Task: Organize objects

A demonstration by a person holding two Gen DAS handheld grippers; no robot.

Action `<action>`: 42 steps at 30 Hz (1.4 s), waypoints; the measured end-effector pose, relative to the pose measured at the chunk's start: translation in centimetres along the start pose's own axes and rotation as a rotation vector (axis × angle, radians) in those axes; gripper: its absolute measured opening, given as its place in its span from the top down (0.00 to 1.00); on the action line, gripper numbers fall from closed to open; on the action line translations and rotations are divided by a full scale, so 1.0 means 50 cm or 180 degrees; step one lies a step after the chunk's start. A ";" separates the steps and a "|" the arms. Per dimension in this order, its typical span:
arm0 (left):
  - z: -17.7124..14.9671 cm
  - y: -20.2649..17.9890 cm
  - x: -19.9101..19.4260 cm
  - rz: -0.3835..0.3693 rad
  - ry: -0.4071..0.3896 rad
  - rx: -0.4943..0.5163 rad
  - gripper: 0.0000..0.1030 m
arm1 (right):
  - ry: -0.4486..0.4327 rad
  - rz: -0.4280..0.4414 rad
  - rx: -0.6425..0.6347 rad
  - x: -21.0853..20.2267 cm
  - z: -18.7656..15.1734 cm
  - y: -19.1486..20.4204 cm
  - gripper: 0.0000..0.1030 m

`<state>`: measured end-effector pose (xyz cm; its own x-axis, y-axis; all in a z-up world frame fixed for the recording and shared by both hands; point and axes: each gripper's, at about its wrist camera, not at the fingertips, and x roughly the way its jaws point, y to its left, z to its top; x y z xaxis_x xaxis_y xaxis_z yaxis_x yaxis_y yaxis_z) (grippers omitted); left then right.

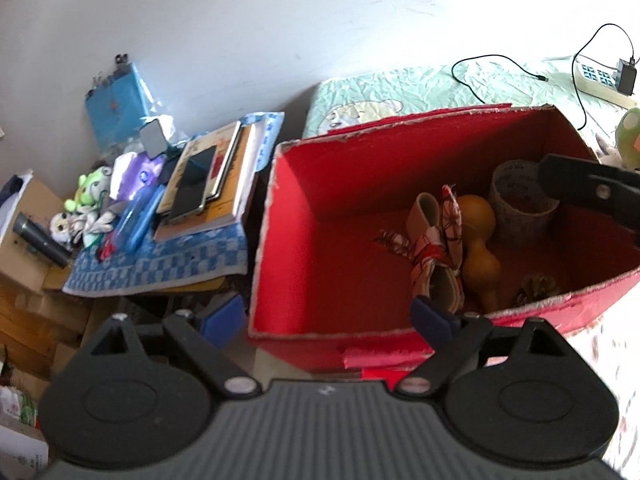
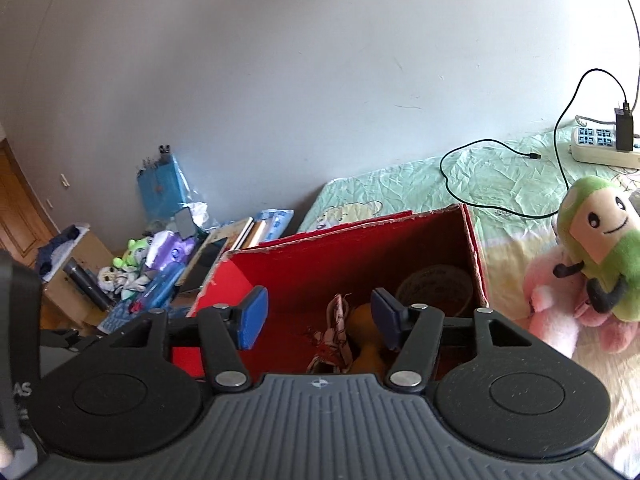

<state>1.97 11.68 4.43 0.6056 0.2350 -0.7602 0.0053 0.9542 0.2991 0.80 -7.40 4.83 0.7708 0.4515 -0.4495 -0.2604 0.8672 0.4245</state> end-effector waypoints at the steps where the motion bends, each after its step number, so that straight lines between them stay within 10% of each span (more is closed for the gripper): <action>1: -0.004 0.000 -0.004 0.0021 0.0002 -0.0007 0.11 | -0.0005 0.0022 -0.0006 -0.007 -0.001 0.001 0.40; 26: -0.103 0.012 -0.011 0.0181 0.0314 -0.0169 0.07 | 0.0964 0.0618 0.0062 -0.012 -0.094 -0.001 0.40; 42: -0.175 0.012 0.017 -0.0644 0.0431 -0.0162 0.07 | 0.1503 0.0585 0.0641 0.038 -0.138 -0.024 0.40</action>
<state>-4.49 14.06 -1.09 0.4842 0.0575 -0.8731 0.0736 0.9916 0.1061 -1.42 -6.12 -1.97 0.3660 0.6773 -0.6382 -0.2139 0.7287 0.6506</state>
